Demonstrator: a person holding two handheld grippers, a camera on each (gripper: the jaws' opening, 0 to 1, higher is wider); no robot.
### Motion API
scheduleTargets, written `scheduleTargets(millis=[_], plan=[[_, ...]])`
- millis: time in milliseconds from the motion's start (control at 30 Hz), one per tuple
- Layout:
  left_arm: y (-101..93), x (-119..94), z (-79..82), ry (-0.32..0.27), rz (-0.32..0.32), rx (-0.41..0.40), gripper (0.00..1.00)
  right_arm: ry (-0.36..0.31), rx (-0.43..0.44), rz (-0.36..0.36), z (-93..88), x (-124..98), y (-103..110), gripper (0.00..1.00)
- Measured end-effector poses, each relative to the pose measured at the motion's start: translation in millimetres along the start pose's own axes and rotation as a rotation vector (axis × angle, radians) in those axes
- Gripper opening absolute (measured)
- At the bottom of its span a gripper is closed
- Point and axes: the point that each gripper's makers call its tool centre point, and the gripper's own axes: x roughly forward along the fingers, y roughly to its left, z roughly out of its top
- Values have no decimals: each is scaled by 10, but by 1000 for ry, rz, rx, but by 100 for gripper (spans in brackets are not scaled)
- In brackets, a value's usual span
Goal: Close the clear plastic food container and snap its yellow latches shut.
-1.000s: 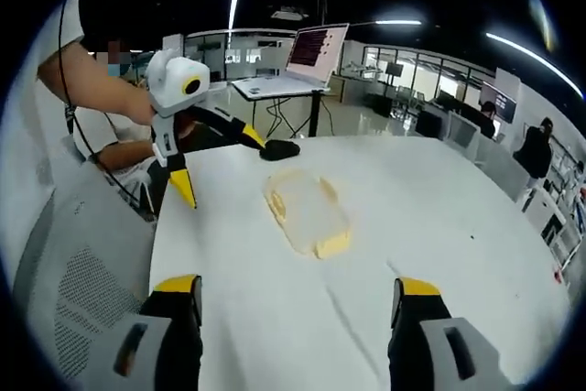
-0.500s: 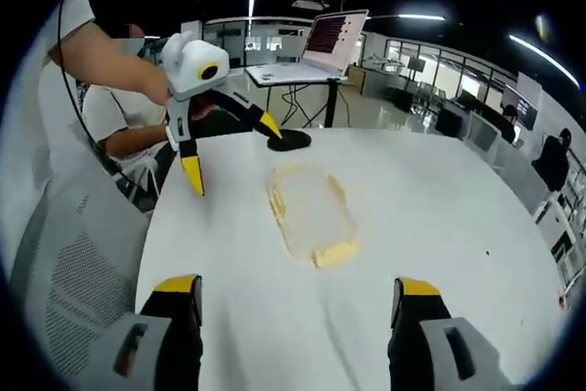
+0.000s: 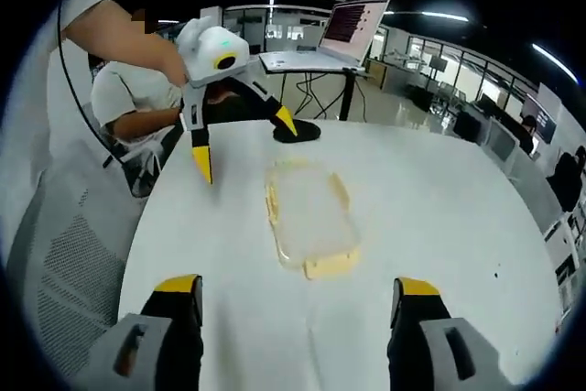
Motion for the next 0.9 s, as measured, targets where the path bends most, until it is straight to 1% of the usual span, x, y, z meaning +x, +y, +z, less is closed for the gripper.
scheduleTargets(millis=[33,67,100,167,233,367,467,600,633,767,800,833,900], plan=[[10,-1,-2,2,1,6,81,4,-2,2,0,13,-9,84],[45,-2,-6,5,3,30,79,10,-1,10,-1,28,-19,84],[57,-1,-20,14,-2,42,78,12,0,16,3,38,-22,84],[106,14,-52,29,-7,46,81,16,1,22,7,60,-37,84],[159,19,-81,43,-11,55,81,19,-1,27,6,91,-64,84],[264,16,-99,58,0,69,82,26,-8,37,17,140,-104,84],[295,23,-111,66,-2,69,81,28,-11,40,35,165,-128,84],[300,28,-103,75,-19,115,81,45,-31,57,45,230,-126,84],[312,35,-110,77,-22,114,81,49,-35,63,54,245,-123,84],[367,63,-187,106,-36,121,81,54,-46,74,103,310,-147,85],[374,68,-206,116,-39,131,81,58,-51,75,102,324,-153,85],[397,78,-228,129,-38,158,80,62,-61,77,101,345,-164,85],[412,94,-244,139,-47,171,80,78,-61,93,85,379,-160,85]])
